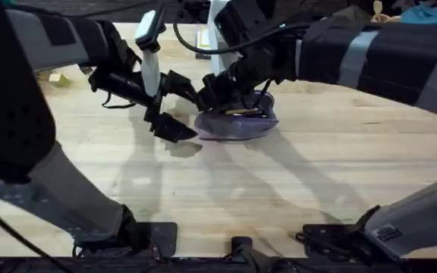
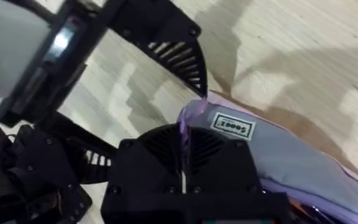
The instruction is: Unzip the bag, pick up the pens from the table one at a time and place them inside, then zip the bag closed.
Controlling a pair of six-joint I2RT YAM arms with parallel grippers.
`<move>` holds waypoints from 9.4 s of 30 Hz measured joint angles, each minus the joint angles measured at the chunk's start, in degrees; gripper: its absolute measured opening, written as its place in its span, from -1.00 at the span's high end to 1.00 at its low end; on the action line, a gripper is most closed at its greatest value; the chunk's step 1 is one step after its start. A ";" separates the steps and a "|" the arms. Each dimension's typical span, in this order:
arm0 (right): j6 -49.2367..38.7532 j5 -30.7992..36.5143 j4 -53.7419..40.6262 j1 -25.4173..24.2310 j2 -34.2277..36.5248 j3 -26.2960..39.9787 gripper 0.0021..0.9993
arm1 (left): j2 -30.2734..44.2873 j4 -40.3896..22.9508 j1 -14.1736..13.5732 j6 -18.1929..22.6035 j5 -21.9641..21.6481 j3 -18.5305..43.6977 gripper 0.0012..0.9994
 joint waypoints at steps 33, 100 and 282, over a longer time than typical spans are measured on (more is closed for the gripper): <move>0.01 -0.38 0.00 0.00 0.00 0.00 0.94 | 9.38 3.24 -1.36 -1.09 7.17 0.31 0.29; -9.92 -1.66 -8.85 -31.24 -3.88 0.33 0.94 | 9.48 3.08 -1.94 -1.11 7.84 0.57 0.92; 3.56 -0.20 -17.35 -11.87 -0.48 4.50 0.94 | 9.47 3.30 -2.21 -1.13 8.53 0.57 0.92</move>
